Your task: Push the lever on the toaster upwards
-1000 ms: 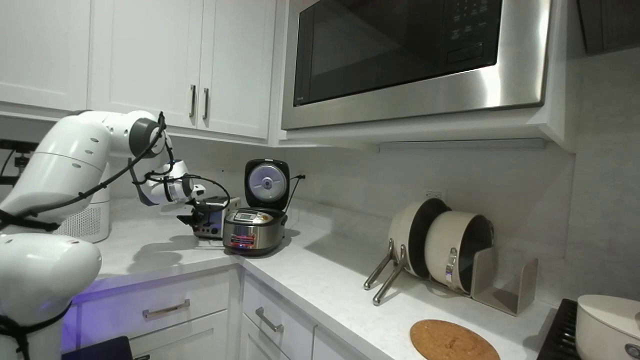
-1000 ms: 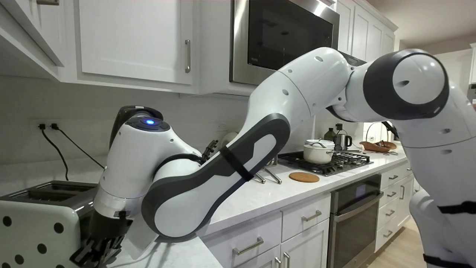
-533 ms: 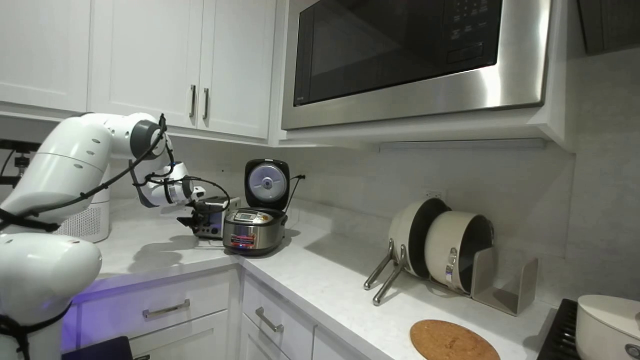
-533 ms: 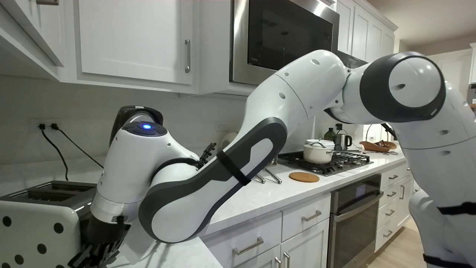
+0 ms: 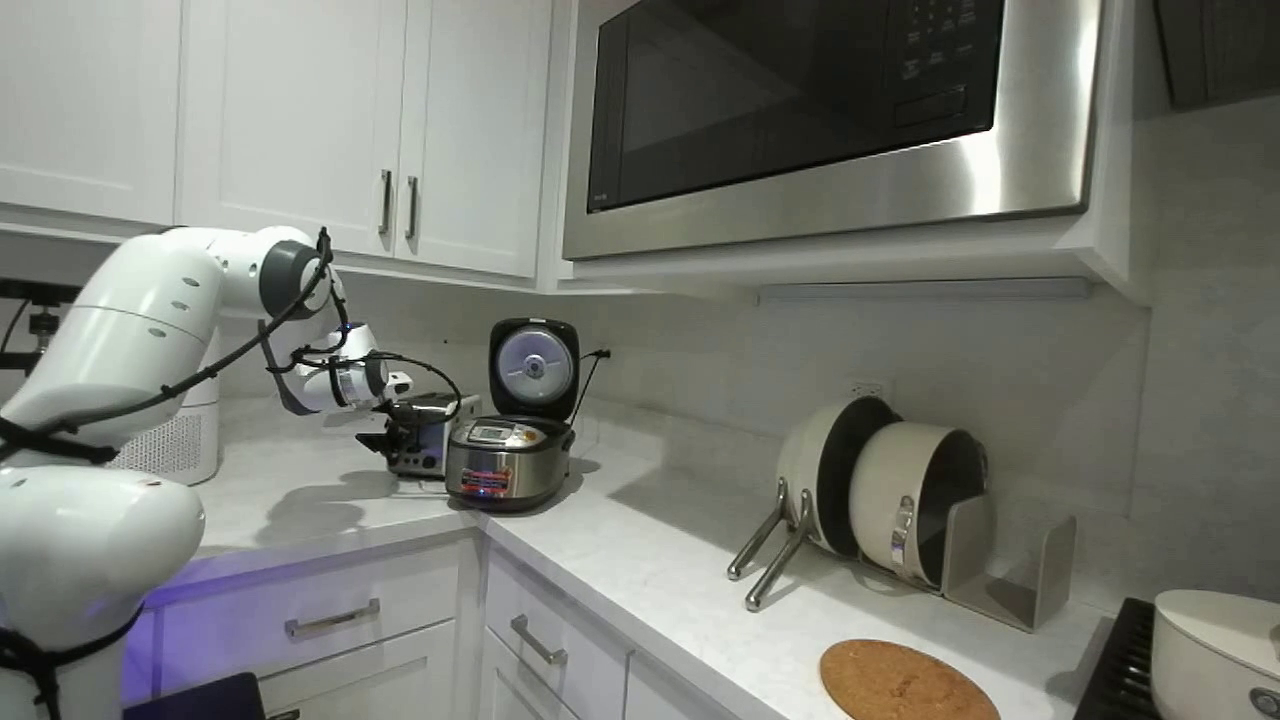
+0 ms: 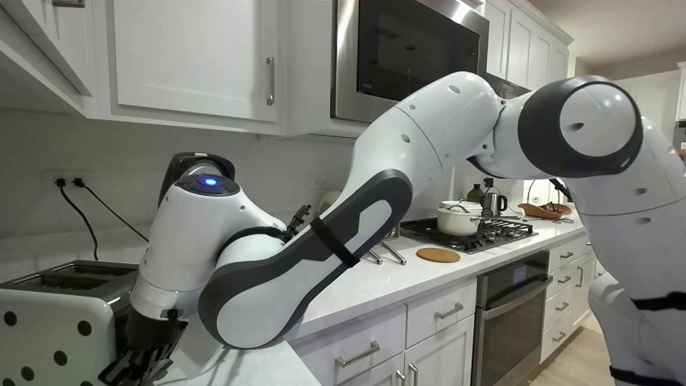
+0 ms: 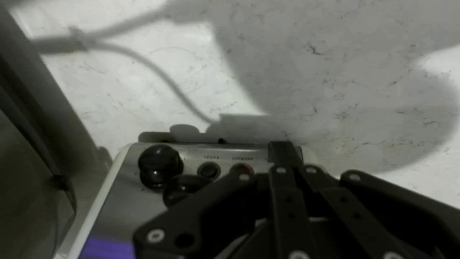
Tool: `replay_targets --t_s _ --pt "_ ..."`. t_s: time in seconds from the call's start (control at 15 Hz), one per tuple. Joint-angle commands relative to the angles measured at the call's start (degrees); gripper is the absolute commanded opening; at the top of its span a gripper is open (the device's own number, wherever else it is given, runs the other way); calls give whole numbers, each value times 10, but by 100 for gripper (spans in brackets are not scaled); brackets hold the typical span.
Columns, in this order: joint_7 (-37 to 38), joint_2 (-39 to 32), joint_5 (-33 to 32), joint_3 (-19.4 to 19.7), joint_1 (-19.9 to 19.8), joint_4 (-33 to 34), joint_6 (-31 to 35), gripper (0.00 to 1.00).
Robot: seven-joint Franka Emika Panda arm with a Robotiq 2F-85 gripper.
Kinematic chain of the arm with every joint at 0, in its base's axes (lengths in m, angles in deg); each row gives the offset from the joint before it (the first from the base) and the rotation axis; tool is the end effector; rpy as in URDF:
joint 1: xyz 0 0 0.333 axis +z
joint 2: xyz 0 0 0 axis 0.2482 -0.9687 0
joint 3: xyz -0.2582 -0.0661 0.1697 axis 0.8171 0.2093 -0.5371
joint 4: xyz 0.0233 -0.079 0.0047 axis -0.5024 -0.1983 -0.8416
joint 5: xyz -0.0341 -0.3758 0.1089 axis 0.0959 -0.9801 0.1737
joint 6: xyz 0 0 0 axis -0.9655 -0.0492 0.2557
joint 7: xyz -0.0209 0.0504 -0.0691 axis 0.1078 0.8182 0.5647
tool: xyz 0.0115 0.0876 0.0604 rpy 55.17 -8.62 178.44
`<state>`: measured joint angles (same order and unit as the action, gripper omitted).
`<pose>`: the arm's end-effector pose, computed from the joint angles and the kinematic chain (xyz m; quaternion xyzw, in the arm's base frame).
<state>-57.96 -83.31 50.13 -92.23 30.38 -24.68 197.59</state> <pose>0.4325 0.5354 0.3495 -0.9025 -0.3617 -0.2308 0.0369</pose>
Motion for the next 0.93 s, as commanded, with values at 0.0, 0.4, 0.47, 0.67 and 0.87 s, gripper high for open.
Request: replay_targets --t_s 0.0,0.4,0.47,0.67,0.87 --pt "7 -7 -8 13 12 18 -2 0" --pt "9 -6 -12 22 17 19 0 0" --pt "9 -5 -12 22 17 19 0 0" --pt "8 -5 -12 24 19 21 -2 0" --pt "6 -6 -9 23 18 21 -3 0"
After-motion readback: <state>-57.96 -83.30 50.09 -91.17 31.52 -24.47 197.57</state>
